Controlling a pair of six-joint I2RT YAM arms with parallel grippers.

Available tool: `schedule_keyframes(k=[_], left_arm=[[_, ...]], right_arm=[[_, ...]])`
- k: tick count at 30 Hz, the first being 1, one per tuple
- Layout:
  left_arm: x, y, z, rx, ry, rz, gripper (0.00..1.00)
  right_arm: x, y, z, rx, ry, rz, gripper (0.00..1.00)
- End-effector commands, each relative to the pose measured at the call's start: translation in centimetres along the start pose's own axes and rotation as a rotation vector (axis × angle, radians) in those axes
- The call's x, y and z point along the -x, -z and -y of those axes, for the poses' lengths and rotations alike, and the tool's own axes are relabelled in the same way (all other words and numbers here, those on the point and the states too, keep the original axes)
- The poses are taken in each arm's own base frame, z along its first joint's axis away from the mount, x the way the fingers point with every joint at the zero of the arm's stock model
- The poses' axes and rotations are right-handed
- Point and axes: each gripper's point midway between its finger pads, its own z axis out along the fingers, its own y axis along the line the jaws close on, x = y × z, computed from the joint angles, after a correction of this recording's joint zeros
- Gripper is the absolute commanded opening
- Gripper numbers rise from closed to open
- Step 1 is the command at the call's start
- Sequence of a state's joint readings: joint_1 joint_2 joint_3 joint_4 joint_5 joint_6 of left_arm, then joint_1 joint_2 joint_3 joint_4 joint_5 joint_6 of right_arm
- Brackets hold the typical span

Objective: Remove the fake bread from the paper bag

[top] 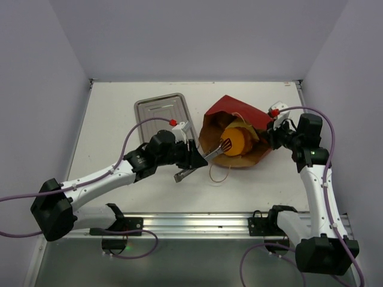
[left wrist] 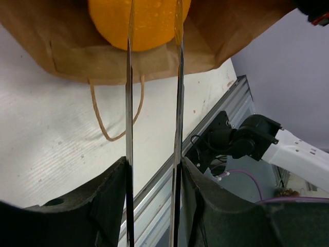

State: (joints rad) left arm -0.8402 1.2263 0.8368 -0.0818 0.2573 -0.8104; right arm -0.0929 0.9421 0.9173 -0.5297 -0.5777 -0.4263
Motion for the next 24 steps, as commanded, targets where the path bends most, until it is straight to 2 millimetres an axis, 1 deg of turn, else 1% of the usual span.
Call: schedule_keyframes(k=[1, 3, 4, 8, 12, 15, 16, 17, 21, 22, 24], left_arm=[[0.8, 0.8, 1.6, -0.099, 0.021, 0.061, 0.47], [0.3, 1.0, 1.1, -0.09, 0.023, 0.062, 0.47], [0.3, 1.3, 1.1, -0.089, 0.021, 0.067, 0.47], [0.1, 1.4, 0.3, -0.054, 0.011, 0.07, 0.47], [0.2, 1.3, 0.3, -0.053, 0.007, 0.071, 0.47], [0.8, 1.5, 0.4, -0.044, 0.006, 0.092, 0.47], [0.4, 1.7, -0.3, 0.001, 0.013, 0.066, 0.47], [0.6, 1.8, -0.8, 0.034, 0.014, 0.077, 0.47], [1.1, 2.2, -1.3, 0.085, -0.009, 0.091, 0.48], [0.8, 2.1, -1.8, 0.109, -0.008, 0.072, 0.49], [1.2, 2.0, -1.7, 0.117, -0.019, 0.072, 0.49]], right_arm=[[2.1, 0.1, 0.7, -0.033, -0.032, 0.064, 0.0], [1.9, 0.0, 0.8, -0.035, -0.041, 0.058, 0.0], [1.8, -0.1, 0.9, -0.04, -0.042, 0.058, 0.0], [1.5, -0.3, 0.9, -0.039, -0.05, 0.054, 0.0], [1.5, -0.3, 0.9, -0.041, -0.054, 0.054, 0.0], [1.4, -0.3, 1.0, -0.048, -0.056, 0.052, 0.0], [1.4, -0.4, 1.0, -0.048, -0.055, 0.051, 0.0], [1.5, -0.3, 1.1, -0.05, -0.055, 0.052, 0.0], [1.4, -0.5, 1.1, -0.047, -0.062, 0.053, 0.0], [1.5, -0.5, 1.1, -0.047, -0.062, 0.056, 0.0], [1.5, -0.6, 1.1, -0.045, -0.069, 0.056, 0.0]])
